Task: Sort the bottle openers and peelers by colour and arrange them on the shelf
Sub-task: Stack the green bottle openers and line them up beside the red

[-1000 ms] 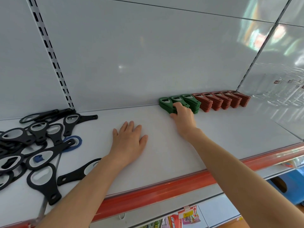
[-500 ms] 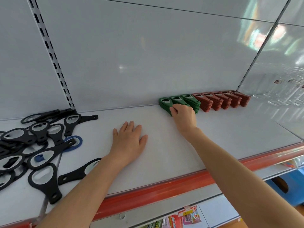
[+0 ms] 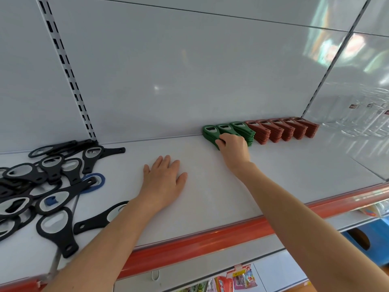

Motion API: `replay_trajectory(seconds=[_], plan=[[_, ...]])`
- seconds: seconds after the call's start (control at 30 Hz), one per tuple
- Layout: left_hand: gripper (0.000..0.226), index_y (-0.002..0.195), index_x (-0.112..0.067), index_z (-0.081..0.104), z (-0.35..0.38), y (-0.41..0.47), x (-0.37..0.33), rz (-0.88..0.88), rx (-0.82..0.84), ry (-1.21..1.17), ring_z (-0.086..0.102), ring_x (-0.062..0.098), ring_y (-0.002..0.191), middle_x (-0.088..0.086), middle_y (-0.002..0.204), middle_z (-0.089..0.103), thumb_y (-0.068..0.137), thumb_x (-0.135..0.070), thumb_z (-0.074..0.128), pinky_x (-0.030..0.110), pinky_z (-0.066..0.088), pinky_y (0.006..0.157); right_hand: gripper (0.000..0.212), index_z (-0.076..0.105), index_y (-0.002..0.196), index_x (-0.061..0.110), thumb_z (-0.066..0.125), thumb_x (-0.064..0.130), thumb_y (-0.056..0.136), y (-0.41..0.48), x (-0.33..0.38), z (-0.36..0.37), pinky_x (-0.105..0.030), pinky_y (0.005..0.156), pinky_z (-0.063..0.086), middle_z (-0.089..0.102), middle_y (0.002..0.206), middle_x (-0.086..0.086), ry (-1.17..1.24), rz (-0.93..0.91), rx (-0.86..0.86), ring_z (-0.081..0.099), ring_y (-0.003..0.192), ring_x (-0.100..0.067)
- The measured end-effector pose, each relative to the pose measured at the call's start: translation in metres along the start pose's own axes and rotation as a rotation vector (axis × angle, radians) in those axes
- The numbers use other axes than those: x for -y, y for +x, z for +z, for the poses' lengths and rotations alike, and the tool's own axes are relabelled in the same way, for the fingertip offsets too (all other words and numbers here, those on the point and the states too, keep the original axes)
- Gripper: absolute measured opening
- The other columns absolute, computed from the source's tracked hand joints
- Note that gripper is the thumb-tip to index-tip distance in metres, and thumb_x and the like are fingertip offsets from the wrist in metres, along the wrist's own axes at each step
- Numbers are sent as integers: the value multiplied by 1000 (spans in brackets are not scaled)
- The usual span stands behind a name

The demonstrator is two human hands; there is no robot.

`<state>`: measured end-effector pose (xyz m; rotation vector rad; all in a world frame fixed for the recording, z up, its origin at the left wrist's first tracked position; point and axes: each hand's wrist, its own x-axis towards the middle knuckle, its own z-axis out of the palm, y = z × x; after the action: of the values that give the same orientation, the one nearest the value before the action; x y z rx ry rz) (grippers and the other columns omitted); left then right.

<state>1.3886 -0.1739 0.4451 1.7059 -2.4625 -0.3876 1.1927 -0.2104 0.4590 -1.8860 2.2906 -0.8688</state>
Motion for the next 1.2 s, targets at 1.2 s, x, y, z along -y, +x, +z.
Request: replay_trajectory(seconds=[1.2], plan=[[32, 118, -9, 61, -66, -163, 140, -102, -571, -345, 60, 14, 104, 4, 111, 65, 88, -19, 59, 21, 42, 89, 19, 64, 92, 20, 72, 10, 77, -99, 163, 3, -14, 62, 45, 63, 92, 1, 245, -434, 619, 57, 69, -11]])
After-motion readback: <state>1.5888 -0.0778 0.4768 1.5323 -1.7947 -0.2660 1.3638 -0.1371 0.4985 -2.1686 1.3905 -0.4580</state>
